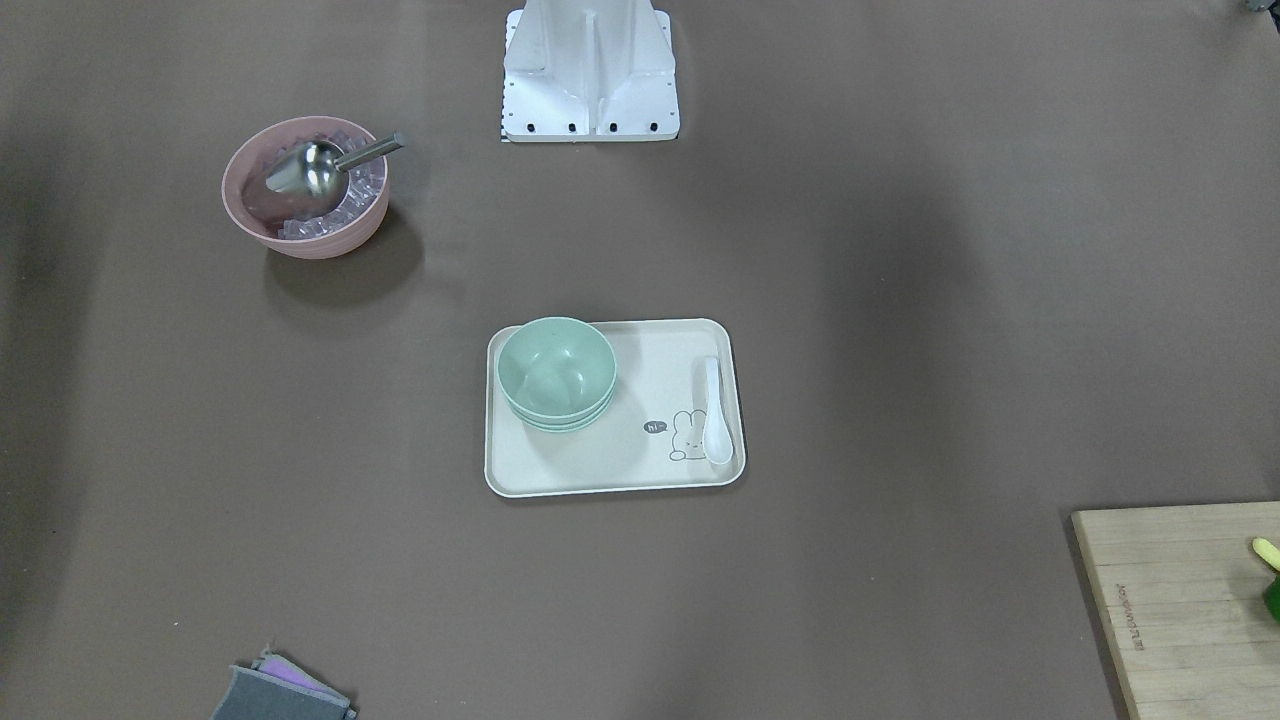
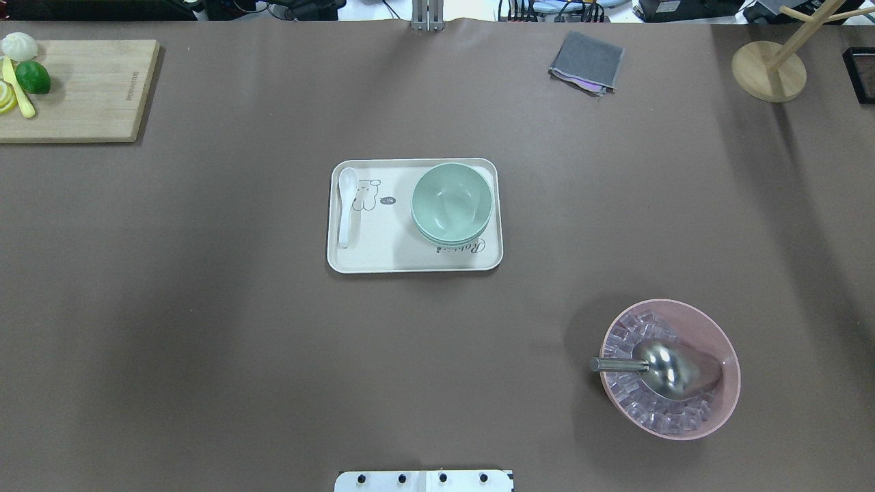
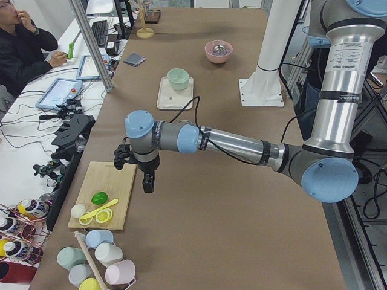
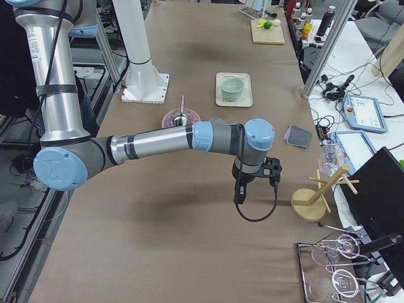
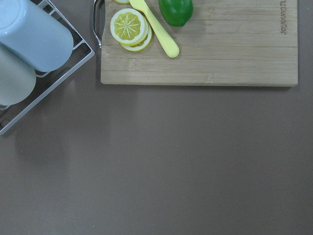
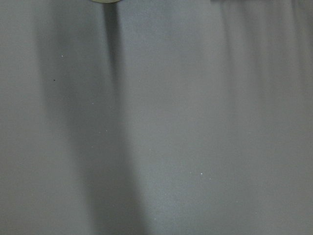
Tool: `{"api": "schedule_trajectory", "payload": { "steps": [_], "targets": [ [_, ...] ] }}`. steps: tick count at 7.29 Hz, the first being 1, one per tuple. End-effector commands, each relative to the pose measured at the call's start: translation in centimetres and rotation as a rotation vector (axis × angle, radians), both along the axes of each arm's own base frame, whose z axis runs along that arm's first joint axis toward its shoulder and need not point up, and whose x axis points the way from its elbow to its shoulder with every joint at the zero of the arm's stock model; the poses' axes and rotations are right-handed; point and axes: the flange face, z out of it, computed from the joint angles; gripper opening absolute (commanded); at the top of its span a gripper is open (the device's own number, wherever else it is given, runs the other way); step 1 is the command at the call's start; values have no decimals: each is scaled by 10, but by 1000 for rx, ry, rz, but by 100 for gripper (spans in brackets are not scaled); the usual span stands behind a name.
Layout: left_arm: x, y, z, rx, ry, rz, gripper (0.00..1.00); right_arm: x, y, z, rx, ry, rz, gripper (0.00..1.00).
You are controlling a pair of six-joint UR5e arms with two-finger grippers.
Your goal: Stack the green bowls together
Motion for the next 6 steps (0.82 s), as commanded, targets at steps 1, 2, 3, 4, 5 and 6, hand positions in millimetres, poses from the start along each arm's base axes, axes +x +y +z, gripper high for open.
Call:
{"api": "schedule_trajectory", "payload": {
  "steps": [1,2,3,4,5,6],
  "targets": [
    [-2,14,20,-41,6,-3,98,-2,5,3,1,-26,-13,100],
    [-4,15,20,-43,8,-7,98,-3,7,8,-5,-33,-13,100],
    [-5,15,20,-43,8,-9,98,-3,8,7,-4,-34,-13,100],
    [-4,15,19,-43,6,-7,98,-3,8,9,-7,-33,-13,100],
    [-5,15,20,-43,3,-7,98,-3,9,10,-7,-33,-13,100],
    [-5,15,19,-44,6,-10,98,-3,12,13,-13,-30,-14,100]
  ]
}}
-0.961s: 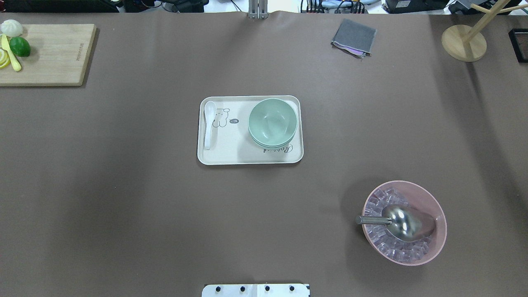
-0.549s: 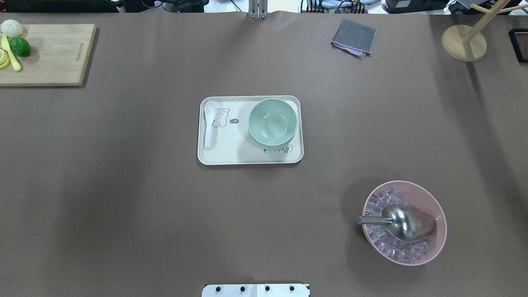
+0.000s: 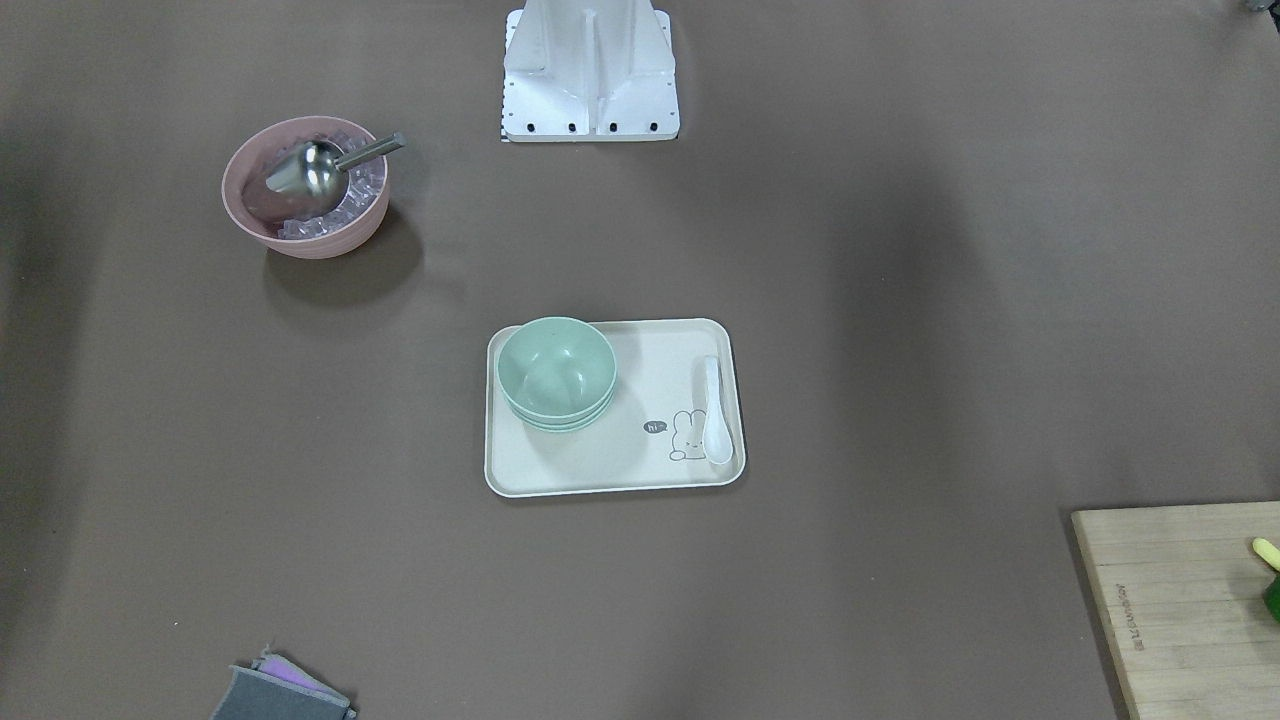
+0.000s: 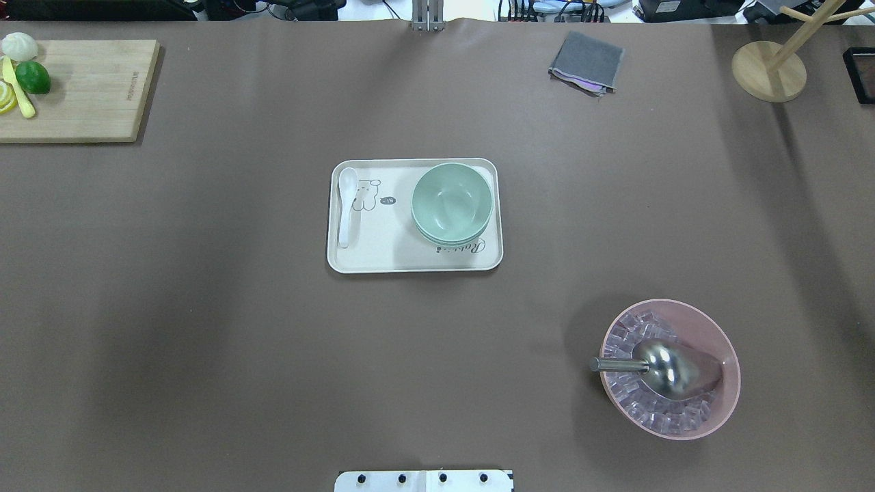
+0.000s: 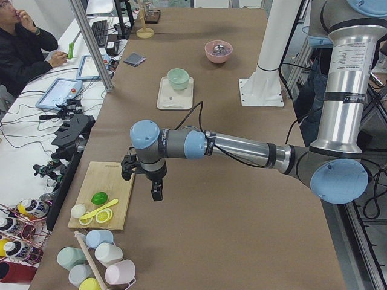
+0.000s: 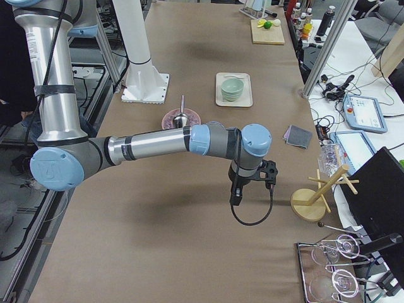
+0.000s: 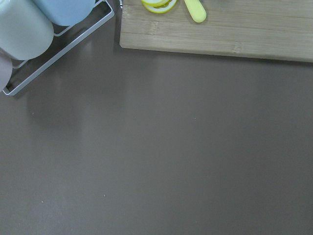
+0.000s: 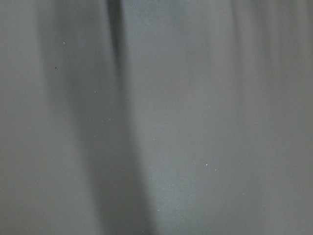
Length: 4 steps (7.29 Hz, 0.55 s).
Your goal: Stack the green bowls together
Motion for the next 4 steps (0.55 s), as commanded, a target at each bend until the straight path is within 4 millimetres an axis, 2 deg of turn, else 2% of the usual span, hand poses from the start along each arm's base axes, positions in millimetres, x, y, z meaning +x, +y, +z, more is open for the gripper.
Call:
{"api": "schedule_trajectory", "payload": {
  "steps": [1,4],
  "targets": [
    [0,0,0,-3,3,-2,98,0,3,2,-2,2,0,100],
    [1,0,1,-7,4,-4,98,0,2,-2,5,1,0,100]
  ]
}}
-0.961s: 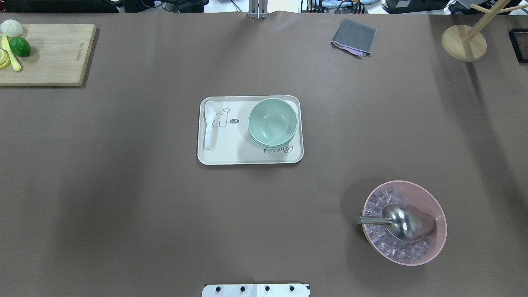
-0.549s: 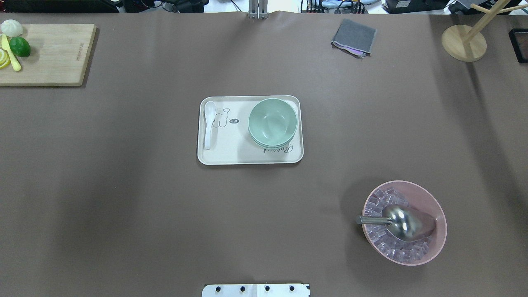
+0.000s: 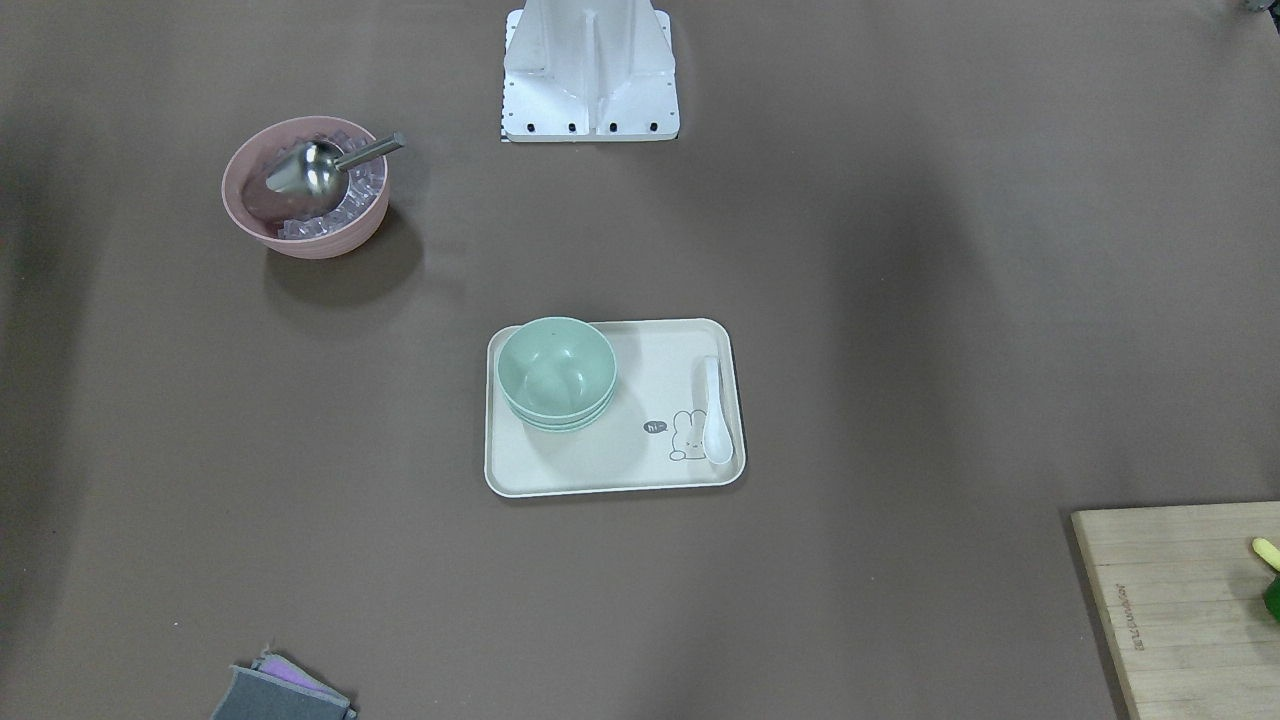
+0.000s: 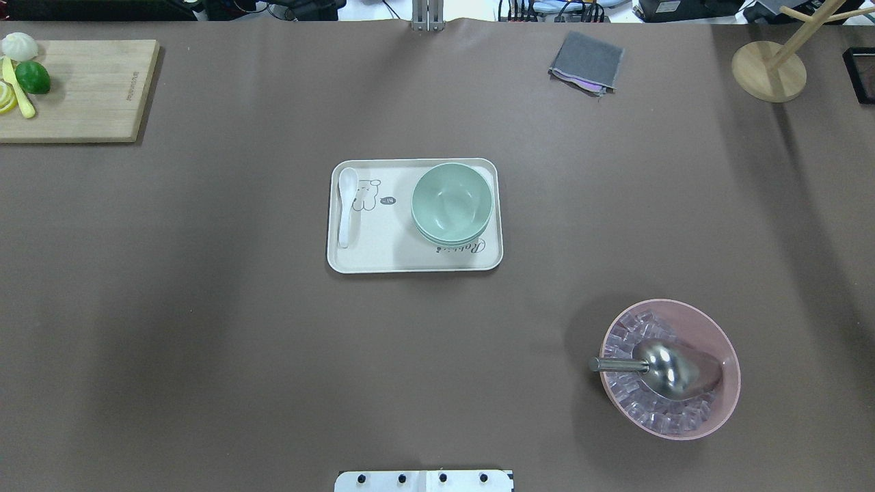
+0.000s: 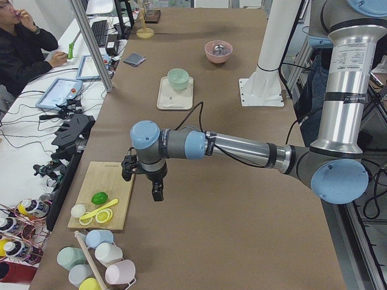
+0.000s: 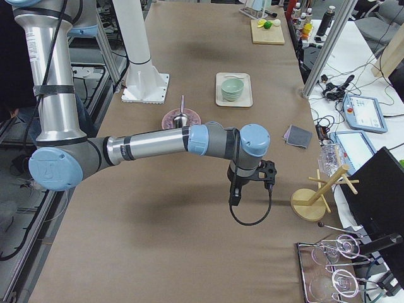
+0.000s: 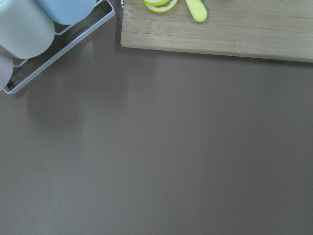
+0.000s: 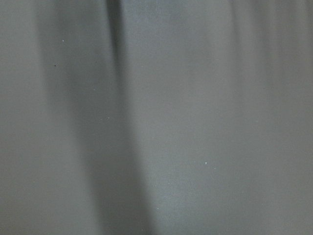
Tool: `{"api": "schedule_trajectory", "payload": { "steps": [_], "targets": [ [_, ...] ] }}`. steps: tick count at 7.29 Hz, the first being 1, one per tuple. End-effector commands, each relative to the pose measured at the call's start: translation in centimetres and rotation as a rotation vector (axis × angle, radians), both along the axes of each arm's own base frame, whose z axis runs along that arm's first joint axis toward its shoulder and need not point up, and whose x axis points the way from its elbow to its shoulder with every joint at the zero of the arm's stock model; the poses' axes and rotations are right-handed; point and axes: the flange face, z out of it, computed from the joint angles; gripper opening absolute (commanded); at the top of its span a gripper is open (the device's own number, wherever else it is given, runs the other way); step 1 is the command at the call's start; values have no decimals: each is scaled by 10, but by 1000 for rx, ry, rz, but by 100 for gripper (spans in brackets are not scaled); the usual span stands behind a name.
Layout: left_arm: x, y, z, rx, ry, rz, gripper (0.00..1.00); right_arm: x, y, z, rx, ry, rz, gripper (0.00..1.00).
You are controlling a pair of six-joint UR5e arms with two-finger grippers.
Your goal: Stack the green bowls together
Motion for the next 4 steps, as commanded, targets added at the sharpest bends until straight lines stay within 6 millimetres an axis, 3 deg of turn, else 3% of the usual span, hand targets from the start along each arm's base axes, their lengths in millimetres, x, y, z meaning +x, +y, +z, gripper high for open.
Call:
{"api": "schedule_trajectory", "payload": {
  "steps": [1,4],
  "targets": [
    [0,0,1,-5,1,0,98,0,-1,-3,5,1,0,100],
    [0,0,2,-7,3,0,98,0,-1,-8,16,0,0,100]
  ]
}}
